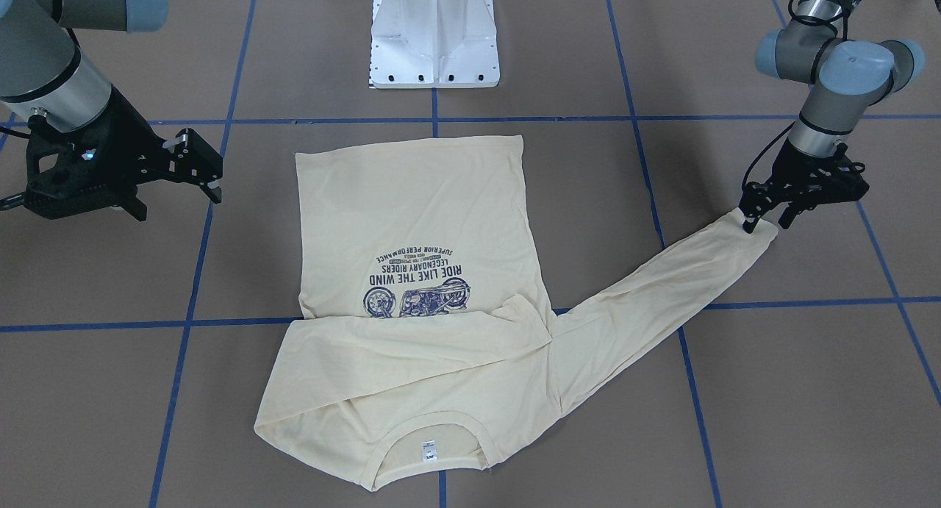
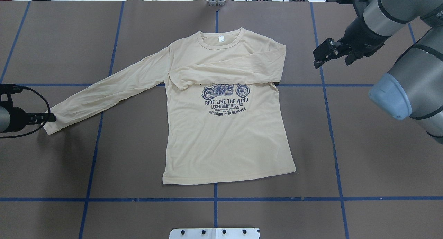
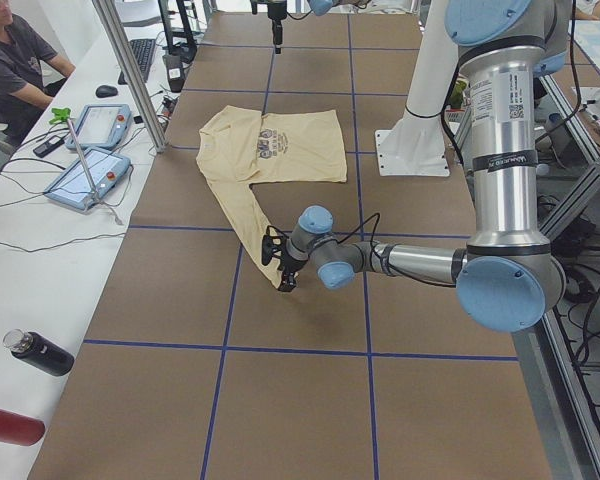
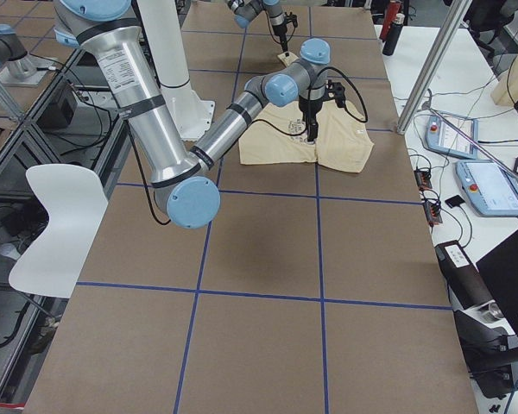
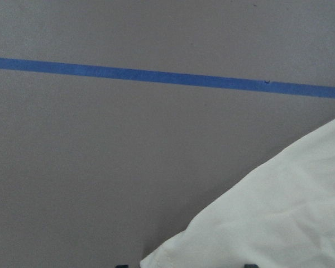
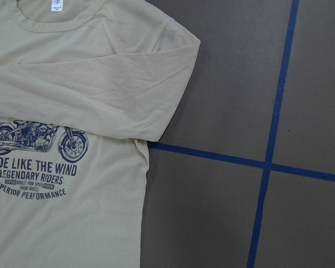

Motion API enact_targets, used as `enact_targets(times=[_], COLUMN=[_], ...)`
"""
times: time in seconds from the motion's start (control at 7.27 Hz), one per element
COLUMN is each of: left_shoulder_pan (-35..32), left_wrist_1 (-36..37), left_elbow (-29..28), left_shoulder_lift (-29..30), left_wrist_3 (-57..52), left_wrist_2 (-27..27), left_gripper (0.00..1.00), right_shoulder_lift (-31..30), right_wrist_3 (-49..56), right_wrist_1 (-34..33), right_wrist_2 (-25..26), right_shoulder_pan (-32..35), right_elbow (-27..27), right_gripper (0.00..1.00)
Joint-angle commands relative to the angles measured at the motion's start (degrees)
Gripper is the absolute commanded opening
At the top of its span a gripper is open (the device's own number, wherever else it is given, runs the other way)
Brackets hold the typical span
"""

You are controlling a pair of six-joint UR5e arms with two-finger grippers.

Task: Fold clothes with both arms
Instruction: 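Withdraw the right gripper while the left gripper reaches to the other sleeve cuff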

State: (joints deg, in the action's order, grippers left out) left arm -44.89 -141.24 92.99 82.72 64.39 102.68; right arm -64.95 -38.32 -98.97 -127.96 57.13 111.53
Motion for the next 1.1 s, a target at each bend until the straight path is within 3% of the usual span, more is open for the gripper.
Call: enact_targets(times=[0.0,0.69,0.83,0.96], left_shoulder_pan=[0.1,0.9,0.9,0.9], left_wrist_1=[0.0,0.1,0.0,0.0], left_elbow=[-0.3,-0.3,-0.2,0.1], left_shoulder_lift=[0.2,0.2,0.3,0.3], left_wrist_3=[0.0,0.2,0.3,0.5], left_wrist_2=[0.0,-0.1,0.0,0.0], left_gripper=[0.75,0.57,0.47,0.23], right_shoulder_lift=[-0.1,-0.2,-0.2,-0.2], right_wrist_3=[0.0,-0.1,-0.1,-0.1], right_wrist_1=[0.0,-0.1,-0.1,-0.1], right_wrist_2=[0.0,0.0,0.0,0.0], right_shoulder_pan=[0.0,0.0,0.1,0.1], right_elbow=[0.0,-0.1,-0.1,-0.1], right_gripper=[1.00,1.00,1.00,1.00])
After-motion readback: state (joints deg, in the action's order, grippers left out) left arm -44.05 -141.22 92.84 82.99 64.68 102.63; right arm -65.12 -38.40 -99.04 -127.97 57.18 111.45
